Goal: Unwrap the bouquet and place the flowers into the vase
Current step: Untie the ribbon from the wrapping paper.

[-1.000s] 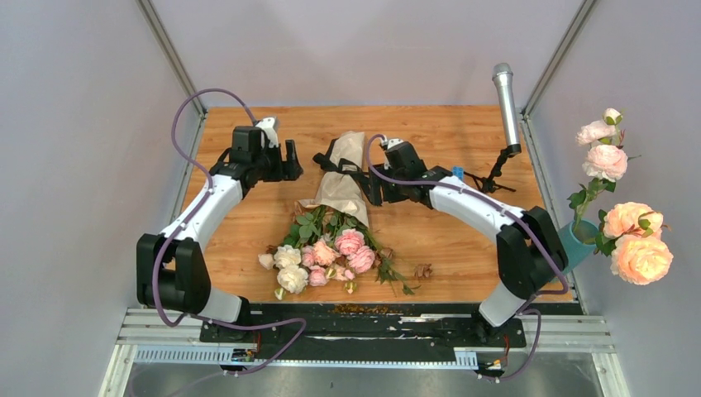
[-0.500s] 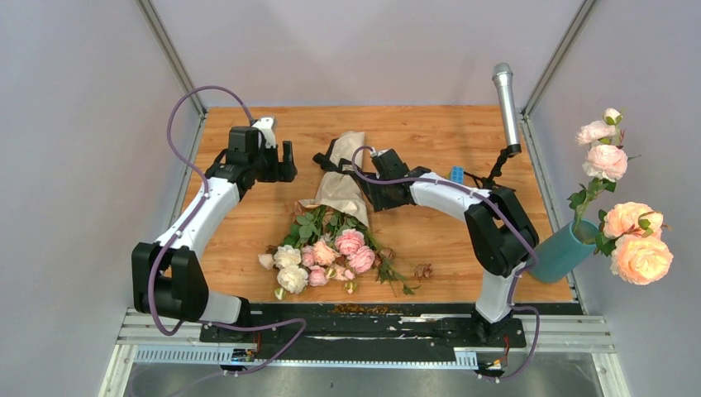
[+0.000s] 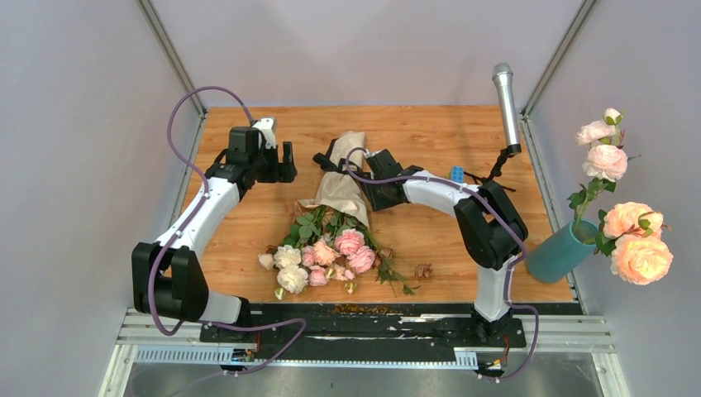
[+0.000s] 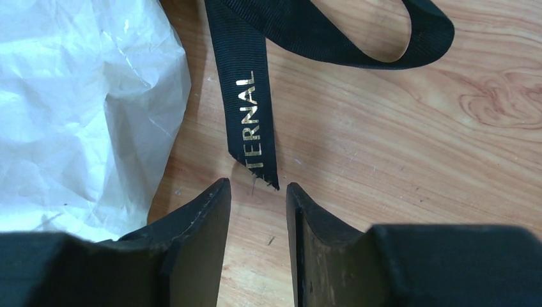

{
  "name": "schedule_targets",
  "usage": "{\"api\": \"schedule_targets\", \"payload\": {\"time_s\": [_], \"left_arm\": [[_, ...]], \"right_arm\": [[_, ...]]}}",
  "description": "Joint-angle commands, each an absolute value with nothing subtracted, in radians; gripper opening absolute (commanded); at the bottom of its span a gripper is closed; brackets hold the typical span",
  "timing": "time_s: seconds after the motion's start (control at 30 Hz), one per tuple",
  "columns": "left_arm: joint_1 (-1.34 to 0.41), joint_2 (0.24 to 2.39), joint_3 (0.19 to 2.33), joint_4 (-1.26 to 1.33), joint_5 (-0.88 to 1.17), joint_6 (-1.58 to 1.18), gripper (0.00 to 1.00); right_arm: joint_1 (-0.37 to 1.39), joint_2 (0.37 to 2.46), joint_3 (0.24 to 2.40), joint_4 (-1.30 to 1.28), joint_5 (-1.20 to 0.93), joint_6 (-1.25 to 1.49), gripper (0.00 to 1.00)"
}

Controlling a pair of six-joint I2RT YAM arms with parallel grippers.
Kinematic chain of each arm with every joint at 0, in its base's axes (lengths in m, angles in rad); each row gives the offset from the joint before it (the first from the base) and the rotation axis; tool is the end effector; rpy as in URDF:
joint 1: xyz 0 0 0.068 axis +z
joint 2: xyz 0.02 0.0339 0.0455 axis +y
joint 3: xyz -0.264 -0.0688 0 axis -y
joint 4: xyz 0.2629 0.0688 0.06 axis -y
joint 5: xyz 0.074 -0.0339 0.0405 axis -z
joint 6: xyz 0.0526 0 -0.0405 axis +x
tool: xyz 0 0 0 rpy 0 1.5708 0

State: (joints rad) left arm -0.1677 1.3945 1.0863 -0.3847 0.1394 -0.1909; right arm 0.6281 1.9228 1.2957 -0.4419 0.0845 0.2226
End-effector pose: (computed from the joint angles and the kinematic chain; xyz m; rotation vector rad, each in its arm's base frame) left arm 0.3334 -0.0639 0.2703 0.0482 2.2788 -0.3472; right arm 0.3424 0.2432 0.1448 -0.5045 2.5965 0.1779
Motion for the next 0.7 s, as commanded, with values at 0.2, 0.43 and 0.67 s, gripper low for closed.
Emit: {"api": "schedule_targets", "payload": {"time_s": [0.2, 0.43, 0.67], "left_arm": [[-0.164, 1.368, 1.105, -0.374, 0.138, -0.175, 0.92], [-0.164, 1.371, 1.105, -0.374, 0.143, -0.176, 0.92], [-0.164, 1.376, 1.106, -0.374, 0.152, -0.178, 0.92]], "right_arm": [[0.643, 1.961, 1.339, -0.410, 0.125, 0.212, 0.35], [0.643, 1.971, 1.344, -0.411, 0.142, 0.212, 0.32], [0.643, 1.990, 1.347, -0.411, 0.151, 0.217, 0.23]]}}
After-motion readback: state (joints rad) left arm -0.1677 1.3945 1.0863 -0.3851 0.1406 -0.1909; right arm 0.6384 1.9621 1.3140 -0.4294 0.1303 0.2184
